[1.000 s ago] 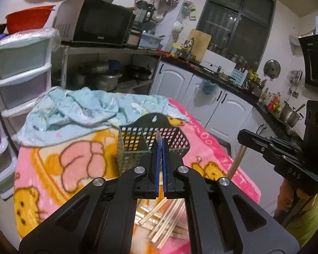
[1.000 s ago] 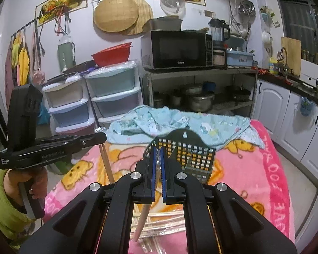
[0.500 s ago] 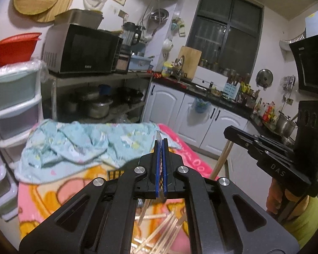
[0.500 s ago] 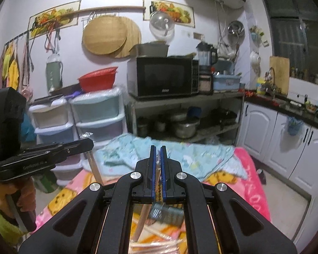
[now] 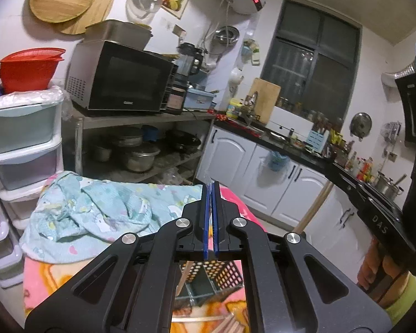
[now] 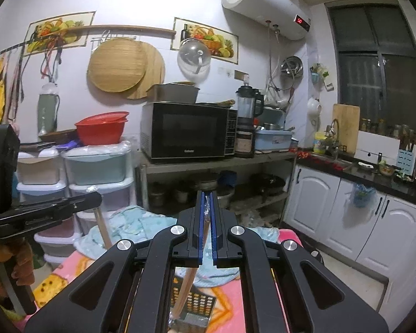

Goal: Organize utensils
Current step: 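Lift the left tool's chopstick over the green caddy while the right tool carries its own, then open the left tool over the caddy while the right tool releases its chopstick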

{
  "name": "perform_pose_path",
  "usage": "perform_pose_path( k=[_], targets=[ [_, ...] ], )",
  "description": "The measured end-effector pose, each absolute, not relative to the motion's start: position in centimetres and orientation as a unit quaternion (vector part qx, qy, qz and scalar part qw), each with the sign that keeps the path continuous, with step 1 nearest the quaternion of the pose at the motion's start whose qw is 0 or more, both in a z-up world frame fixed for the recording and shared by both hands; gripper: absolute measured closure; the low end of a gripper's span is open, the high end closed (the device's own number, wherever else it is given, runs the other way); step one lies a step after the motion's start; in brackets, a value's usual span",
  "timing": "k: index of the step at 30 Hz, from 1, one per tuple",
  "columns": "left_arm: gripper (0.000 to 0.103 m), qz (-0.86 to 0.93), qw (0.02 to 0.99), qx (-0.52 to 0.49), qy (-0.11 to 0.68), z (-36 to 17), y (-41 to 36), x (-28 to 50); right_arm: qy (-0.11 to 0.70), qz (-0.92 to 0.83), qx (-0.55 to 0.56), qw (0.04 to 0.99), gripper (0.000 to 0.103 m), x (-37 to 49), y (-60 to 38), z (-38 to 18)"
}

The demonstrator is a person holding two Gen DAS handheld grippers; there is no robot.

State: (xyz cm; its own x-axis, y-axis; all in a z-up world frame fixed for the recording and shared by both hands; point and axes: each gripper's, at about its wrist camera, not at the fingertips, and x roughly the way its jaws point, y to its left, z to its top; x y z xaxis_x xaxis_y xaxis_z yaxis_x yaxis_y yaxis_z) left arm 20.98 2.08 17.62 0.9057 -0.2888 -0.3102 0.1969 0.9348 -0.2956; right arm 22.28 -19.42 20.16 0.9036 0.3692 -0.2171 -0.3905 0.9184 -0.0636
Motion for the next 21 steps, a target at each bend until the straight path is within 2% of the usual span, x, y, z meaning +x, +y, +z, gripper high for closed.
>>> perform_pose_path(
  k=[17,19,21],
  targets=[
    [0.102,-0.107,0.968,-0.124,0.191,12.4,2.4,24.0,0.132,0.162,-0.077,0.975,0.097,26.5,-17.6,12.9],
    [0.102,-0.105,0.966,-0.129,0.199,11.7,2.6,24.2,0.14,0.16,-0.071,0.974,0.089,26.8,-17.7,12.3],
    [0.096,-0.102,0.965,-0.131,0.203,11.0,2.9,24.1,0.151,0.16,-0.063,0.974,0.068,27.0,-18.0,11.7]
  ],
)
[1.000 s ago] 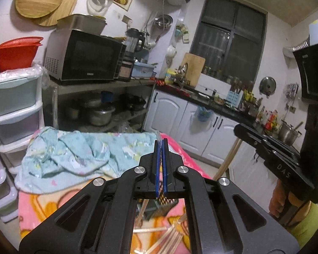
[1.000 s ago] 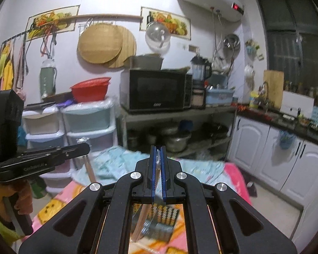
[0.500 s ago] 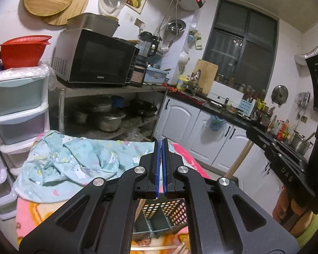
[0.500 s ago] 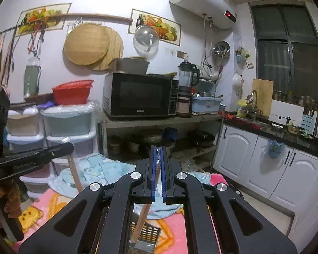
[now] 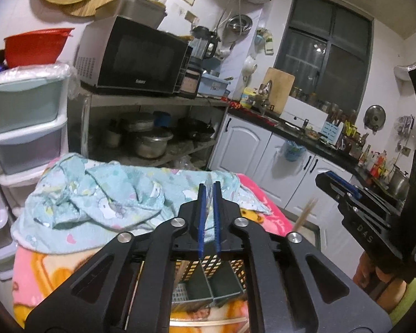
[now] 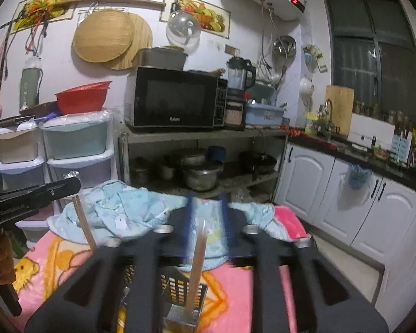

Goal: Organize utensils
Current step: 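Open the left tool over the caddy while the right tool releases its chopstick, then move the left tool back to the chopstick pile while the right tool follows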

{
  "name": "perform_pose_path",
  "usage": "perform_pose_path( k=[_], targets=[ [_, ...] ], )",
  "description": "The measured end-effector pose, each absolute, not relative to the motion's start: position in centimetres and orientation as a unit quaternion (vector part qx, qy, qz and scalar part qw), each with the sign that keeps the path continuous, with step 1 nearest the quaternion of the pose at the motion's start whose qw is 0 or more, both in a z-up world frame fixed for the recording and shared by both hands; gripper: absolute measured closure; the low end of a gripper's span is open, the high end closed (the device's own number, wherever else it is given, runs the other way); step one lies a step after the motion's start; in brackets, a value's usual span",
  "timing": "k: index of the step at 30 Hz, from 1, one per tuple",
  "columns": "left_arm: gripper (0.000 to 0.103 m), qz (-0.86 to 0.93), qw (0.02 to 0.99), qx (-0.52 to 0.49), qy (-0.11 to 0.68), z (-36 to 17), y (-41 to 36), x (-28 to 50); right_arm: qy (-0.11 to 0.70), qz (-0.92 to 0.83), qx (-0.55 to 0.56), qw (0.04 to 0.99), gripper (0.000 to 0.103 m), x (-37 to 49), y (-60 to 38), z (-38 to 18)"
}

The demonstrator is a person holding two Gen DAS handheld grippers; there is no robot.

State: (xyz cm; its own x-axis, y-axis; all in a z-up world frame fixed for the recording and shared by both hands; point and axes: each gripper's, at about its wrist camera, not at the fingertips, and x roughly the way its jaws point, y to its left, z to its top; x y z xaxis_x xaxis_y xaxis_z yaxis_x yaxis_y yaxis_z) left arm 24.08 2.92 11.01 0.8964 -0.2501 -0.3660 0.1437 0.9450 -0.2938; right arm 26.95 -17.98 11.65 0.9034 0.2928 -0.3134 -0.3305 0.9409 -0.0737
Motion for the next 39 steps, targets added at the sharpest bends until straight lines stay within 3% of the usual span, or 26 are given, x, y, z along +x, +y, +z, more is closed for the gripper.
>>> perform_pose_path(
  k=[2,6,10,16,39],
  targets=[
    [0.078,-0.099,0.964,-0.135,0.205,10.6,3.2,24.0,0.153,0.159,-0.059,0.974,0.066,26.9,-18.1,11.3],
    [0.062,-0.089,0.965,-0.141,0.201,10.2,4.1,23.0,0.161,0.155,-0.055,0.973,0.058,26.4,-18.7,10.8],
    [0.033,-0.079,0.968,-0.142,0.193,10.1,5.0,21.7,0.167,0.153,-0.045,0.973,0.054,25.4,-19.7,10.6],
    [0.011,-0.067,0.97,-0.146,0.184,10.0,5.9,19.6,0.177,0.154,-0.03,0.972,0.046,23.4,-21.0,10.2],
    [0.011,-0.068,0.956,-0.15,0.244,4.7,4.5,15.3,0.239,0.147,0.01,0.96,0.033,17.2,-25.6,6.8]
  ],
)
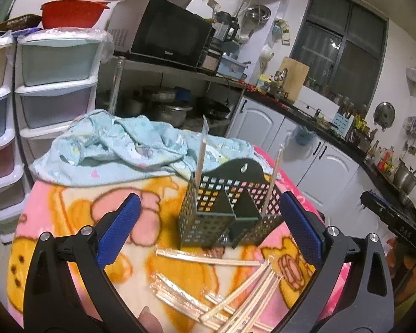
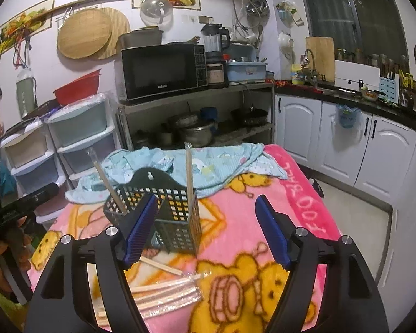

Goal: Organize utensils
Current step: 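Move the left tool back to the chopstick pile while the right tool follows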

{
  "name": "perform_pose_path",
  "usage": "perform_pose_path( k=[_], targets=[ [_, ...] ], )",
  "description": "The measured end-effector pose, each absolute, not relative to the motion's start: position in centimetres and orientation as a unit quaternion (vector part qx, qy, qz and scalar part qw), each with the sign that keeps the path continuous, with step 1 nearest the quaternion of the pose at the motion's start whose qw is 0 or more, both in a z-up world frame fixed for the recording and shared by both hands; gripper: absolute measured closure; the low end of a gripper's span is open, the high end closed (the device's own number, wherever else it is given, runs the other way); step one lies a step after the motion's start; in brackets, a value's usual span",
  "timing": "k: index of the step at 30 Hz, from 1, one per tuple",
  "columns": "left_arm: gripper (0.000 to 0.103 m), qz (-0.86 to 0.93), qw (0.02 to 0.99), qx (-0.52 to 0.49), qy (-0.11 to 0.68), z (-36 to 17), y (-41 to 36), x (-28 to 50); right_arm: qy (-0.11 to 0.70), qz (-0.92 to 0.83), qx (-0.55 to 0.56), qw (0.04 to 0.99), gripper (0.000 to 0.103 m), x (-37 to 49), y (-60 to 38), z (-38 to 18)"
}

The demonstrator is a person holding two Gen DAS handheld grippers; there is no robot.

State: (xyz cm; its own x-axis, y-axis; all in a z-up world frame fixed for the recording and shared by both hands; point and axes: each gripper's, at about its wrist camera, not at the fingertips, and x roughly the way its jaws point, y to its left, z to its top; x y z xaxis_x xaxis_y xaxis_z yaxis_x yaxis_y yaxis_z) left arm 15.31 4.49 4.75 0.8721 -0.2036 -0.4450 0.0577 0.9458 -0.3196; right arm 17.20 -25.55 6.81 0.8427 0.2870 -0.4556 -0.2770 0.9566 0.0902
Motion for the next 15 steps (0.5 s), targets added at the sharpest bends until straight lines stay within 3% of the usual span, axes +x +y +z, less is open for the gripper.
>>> perform_pose_path(
  k=[15],
  targets=[
    [0.011,-0.061,0.95,-0.136,0.275,2.5,3.9,14.0,0.279,0.149,-0.002,0.949,0.028,15.7,-25.7,3.6]
  ],
)
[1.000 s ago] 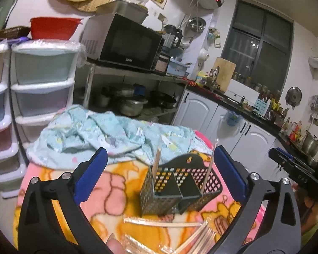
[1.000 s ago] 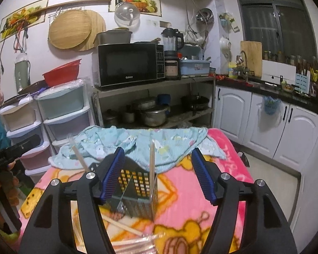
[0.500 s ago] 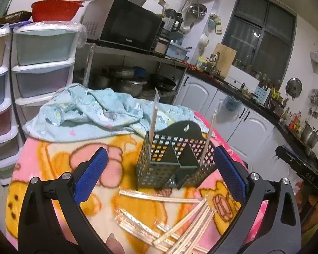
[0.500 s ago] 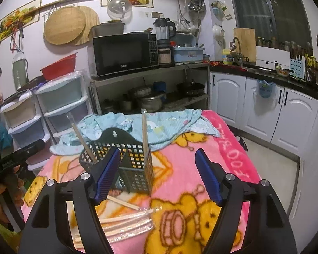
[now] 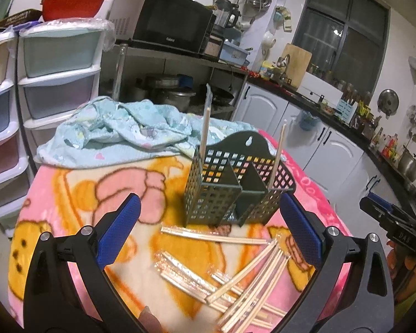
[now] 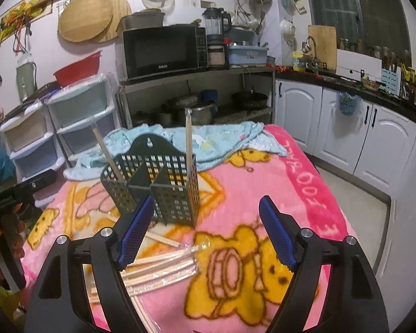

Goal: Organize utensils
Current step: 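Move the left tool back to the chopstick pile while the right tool follows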

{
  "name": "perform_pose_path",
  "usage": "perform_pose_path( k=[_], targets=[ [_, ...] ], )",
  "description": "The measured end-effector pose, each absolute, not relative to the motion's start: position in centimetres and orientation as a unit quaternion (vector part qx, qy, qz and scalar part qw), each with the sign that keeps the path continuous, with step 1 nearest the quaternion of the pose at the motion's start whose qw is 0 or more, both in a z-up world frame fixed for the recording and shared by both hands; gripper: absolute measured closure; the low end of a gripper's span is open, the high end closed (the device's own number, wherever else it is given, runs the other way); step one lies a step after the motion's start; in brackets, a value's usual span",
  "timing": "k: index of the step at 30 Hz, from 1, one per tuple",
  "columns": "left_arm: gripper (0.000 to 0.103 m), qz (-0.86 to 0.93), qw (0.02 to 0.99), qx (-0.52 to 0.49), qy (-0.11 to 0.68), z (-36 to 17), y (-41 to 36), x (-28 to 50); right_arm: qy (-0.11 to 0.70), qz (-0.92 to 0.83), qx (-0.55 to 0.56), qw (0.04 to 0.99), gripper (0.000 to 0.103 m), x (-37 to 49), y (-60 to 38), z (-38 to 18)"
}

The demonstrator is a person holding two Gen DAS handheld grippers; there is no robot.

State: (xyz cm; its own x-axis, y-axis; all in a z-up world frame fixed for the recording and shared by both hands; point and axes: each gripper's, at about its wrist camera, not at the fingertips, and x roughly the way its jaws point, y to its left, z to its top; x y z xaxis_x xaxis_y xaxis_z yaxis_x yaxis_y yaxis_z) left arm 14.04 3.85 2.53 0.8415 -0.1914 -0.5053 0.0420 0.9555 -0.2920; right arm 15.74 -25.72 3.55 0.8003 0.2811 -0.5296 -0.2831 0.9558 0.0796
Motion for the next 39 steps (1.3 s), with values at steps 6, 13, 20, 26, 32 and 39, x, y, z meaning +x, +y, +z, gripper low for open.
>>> perform_pose_path(
  k=[6,13,20,26,32,39],
  targets=[
    [0.011,-0.058,0.947,-0.131,0.287,1.5,4.0,14.1,0.312,0.149,-0.001,0.938,0.028,16.0,-25.6,1.6],
    [0.011,-0.046,0.94,-0.134,0.31,-0.5,4.6,14.5,0.352,0.158,-0.016,0.922,0.028,16.2,-24.1,-1.5],
    [0.011,-0.039,0.93,-0.138,0.338,-3.1,5.3,15.4,0.398,0.168,-0.026,0.902,0.037,17.0,-23.0,-5.2],
    [0.011,-0.036,0.922,-0.143,0.358,-5.1,5.9,16.2,0.422,0.177,-0.026,0.889,0.05,17.8,-22.6,-7.3],
    [0.011,-0.036,0.914,-0.152,0.374,-6.7,6.4,16.9,0.439,0.175,-0.021,0.881,0.06,18.8,-22.9,-8.9],
    [0.027,-0.043,0.9,-0.174,0.398,-8.5,7.3,18.7,0.454,0.187,0.004,0.871,0.066,20.1,-23.3,-10.2]
  ],
)
